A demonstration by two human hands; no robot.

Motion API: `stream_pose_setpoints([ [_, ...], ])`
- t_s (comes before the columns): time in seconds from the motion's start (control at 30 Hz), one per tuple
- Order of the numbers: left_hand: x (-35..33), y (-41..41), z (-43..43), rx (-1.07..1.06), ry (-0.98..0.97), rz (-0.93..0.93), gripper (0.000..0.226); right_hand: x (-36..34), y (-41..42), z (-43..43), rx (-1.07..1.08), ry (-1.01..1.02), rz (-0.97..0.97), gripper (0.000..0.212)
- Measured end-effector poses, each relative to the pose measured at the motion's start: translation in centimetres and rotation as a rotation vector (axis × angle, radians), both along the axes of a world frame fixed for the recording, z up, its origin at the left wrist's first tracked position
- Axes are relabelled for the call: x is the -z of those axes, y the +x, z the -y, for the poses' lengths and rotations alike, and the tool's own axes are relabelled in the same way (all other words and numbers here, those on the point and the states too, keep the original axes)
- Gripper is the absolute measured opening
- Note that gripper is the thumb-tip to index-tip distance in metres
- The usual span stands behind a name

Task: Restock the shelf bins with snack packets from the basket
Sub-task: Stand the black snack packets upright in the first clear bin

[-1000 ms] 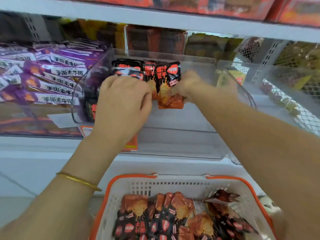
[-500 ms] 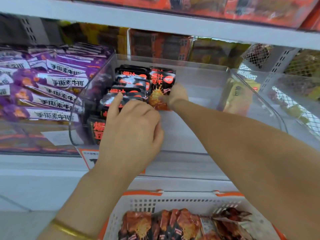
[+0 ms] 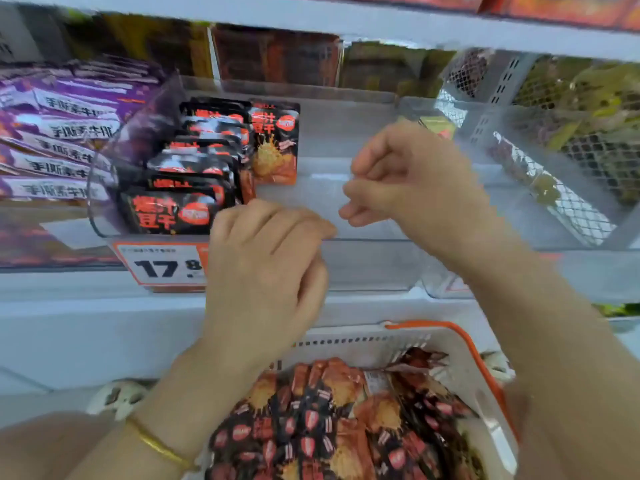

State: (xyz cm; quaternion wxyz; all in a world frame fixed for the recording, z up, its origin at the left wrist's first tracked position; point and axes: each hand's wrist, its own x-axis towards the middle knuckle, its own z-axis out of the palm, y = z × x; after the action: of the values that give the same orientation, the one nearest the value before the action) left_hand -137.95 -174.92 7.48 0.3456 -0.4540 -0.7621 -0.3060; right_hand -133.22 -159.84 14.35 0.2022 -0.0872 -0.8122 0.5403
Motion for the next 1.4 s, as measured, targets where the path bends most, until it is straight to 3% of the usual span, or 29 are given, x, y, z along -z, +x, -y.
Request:
stream_pose_setpoints([
  [0.07, 2.0, 2.1, -0.8, 0.092, -0.102, 0.096, 0.023, 2.1, 5.2, -0.5, -0.027, -0.059, 0.074, 0.023],
  [0.17, 5.4, 4.6, -1.9, 0.169, -0.326, 0.281, 0.025, 9.4, 8.3, -3.3, 0.100, 0.044, 0.421, 0.018],
  [0.23, 7.4, 5.7, -2.8, 0.187, -0.475, 0.341, 0.024, 15.7, 8.0, -6.2, 0.161, 0.336, 0.720, 0.008],
  [0.3, 8.6, 6.2, -3.6, 0.199, -0.578, 0.390, 0.021, 21.1, 7.5, -7.8, 0.150, 0.662, 0.949, 0.020],
  [0.4, 9.9, 6.2, -4.2, 0.205, -0.648, 0.474, 0.021, 25.6, 7.6, -8.2, 0.166, 0.888, 0.968, 0.032],
  [0.53, 11.2, 5.4, -4.1, 0.176, -0.708, 0.513, 0.026, 26.7, 8.7, -7.5, 0.038, 1.097, 1.095, 0.025],
  [0.6, 11.5, 5.3, -3.9, 0.164, -0.734, 0.511, 0.026, 26.1, 8.1, -6.9, 0.046, 1.098, 1.081, 0.023],
  [0.7, 11.9, 5.2, -3.9, 0.171, -0.792, 0.502, 0.023, 24.6, 6.1, -6.1, 0.121, 0.909, 0.923, 0.019],
  [0.77, 12.1, 5.1, -3.9, 0.174, -0.831, 0.544, 0.026, 22.8, 5.2, -5.8, 0.132, 0.632, 0.832, 0.015],
  [0.83, 12.3, 4.7, -3.7, 0.179, -0.858, 0.643, 0.047, 20.6, 5.2, -5.3, 0.128, 0.166, 0.744, 0.013],
  [0.9, 11.8, 4.3, -3.3, 0.162, -0.904, 0.605, 0.064, 18.6, 5.8, -4.4, 0.129, -0.391, 0.716, 0.009],
  [0.97, 10.9, 4.1, -3.0, 0.124, -0.869, 0.447, 0.054, 17.3, 6.4, -3.6, 0.089, -0.729, 0.716, 0.011],
  [1.0, 10.2, 3.9, -2.9, 0.106, -0.815, 0.407, 0.041, 16.9, 6.8, -3.4, 0.081, -0.798, 0.712, 0.012],
  [1.07, 8.8, 3.2, -2.4, 0.076, -0.684, 0.477, 0.021, 16.4, 7.2, -3.2, 0.108, -0.823, 0.724, 0.038],
  [1.17, 6.6, 2.0, -1.4, 0.141, -0.389, 0.947, 0.017, 15.8, 7.9, -2.9, 0.119, -0.707, 0.629, 0.060],
  [1.27, 3.8, 2.3, -0.2, 0.285, -0.141, 1.174, 0.018, 13.8, 8.6, -1.5, -0.098, -0.783, 0.458, 0.046],
  [1.4, -0.3, 1.8, 0.8, 0.340, 0.038, 1.175, 0.014, 8.8, 7.7, 0.6, -0.166, -0.579, 0.313, 0.020],
])
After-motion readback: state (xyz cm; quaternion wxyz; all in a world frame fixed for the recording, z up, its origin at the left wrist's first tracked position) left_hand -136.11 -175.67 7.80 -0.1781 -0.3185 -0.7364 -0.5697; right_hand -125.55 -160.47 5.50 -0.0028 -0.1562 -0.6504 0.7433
